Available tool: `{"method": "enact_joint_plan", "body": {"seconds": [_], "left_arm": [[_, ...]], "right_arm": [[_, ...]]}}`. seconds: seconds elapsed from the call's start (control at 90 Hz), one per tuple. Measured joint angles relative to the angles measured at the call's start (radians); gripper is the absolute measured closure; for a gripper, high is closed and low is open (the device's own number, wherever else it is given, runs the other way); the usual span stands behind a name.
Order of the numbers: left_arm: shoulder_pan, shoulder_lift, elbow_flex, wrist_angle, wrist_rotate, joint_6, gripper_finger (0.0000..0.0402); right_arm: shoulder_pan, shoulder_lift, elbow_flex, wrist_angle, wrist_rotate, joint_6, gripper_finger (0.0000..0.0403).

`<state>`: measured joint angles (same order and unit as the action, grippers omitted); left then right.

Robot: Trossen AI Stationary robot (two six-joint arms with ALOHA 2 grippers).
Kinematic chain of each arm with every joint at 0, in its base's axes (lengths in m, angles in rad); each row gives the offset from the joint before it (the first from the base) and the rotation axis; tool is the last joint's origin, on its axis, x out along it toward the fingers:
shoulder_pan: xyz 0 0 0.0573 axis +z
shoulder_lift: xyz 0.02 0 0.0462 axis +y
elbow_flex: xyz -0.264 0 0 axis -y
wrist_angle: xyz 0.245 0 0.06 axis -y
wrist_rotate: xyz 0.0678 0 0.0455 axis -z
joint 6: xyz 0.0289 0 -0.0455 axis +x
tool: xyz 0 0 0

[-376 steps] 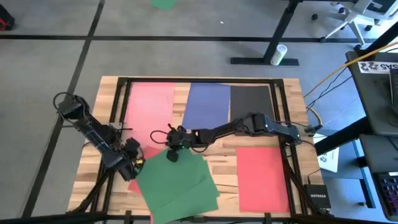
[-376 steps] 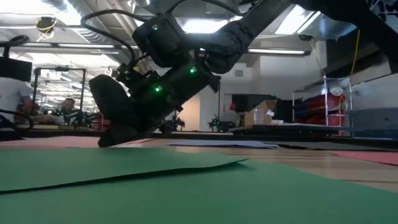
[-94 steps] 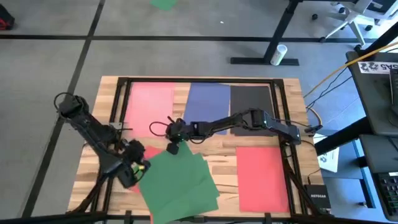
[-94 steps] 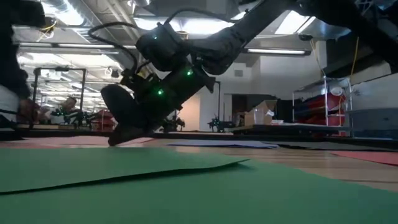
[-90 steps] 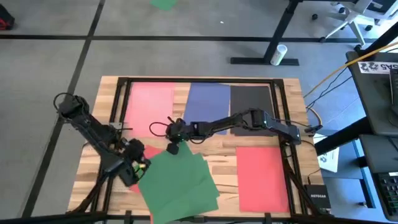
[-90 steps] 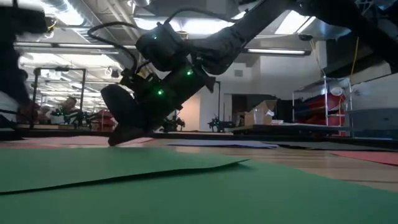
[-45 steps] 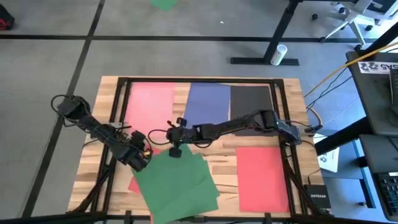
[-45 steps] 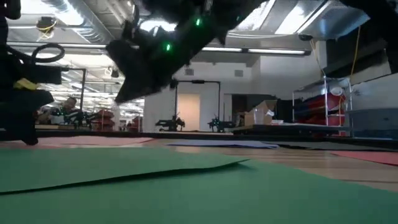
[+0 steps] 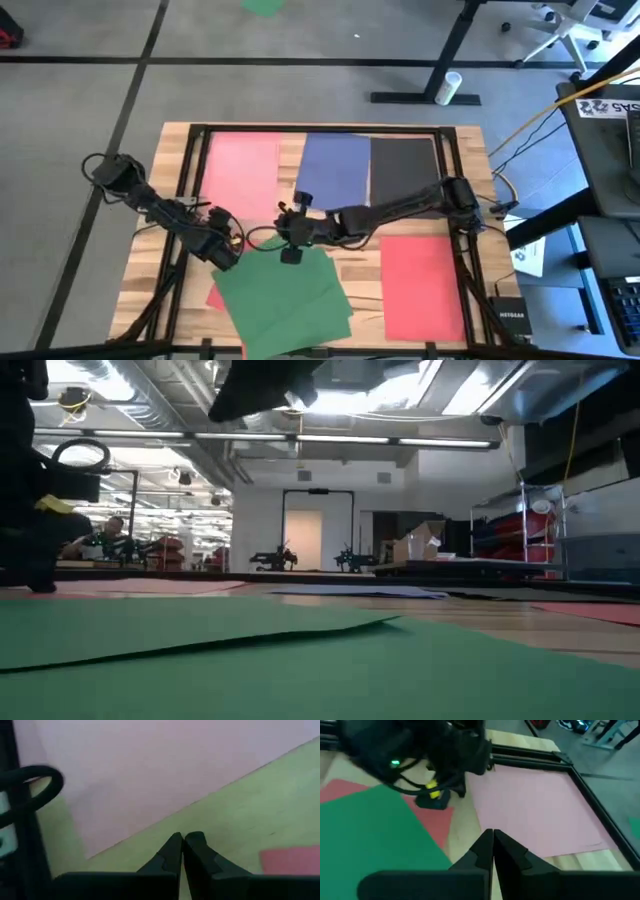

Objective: Organize paper
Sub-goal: Stack the pink paper on top of the other pink papers on the table

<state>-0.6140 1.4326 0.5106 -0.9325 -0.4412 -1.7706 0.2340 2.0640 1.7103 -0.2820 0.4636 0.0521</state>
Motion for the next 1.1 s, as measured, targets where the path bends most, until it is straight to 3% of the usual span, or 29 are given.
{"method": "enact_joint_plan", "body": {"seconds": [0.433, 0.833, 1.1], "left_arm": [[0.084, 0.000, 0.003, -0.008, -0.002, -0.035, 0.0402], [0.211, 0.003, -0.003, 0.002, -0.127, 0.024, 0.0402], [0.262, 0.003, -0.002, 0.032, -0.146, 0.100, 0.0402]], "right_arm": [[0.044, 0.002, -0.001, -0.029, 0.041, 0.029, 0.0403], [0.068, 0.002, -0.001, -0.032, 0.045, 0.046, 0.0403], [0.068, 0.002, -0.001, -0.036, 0.045, 0.047, 0.0403]]}}
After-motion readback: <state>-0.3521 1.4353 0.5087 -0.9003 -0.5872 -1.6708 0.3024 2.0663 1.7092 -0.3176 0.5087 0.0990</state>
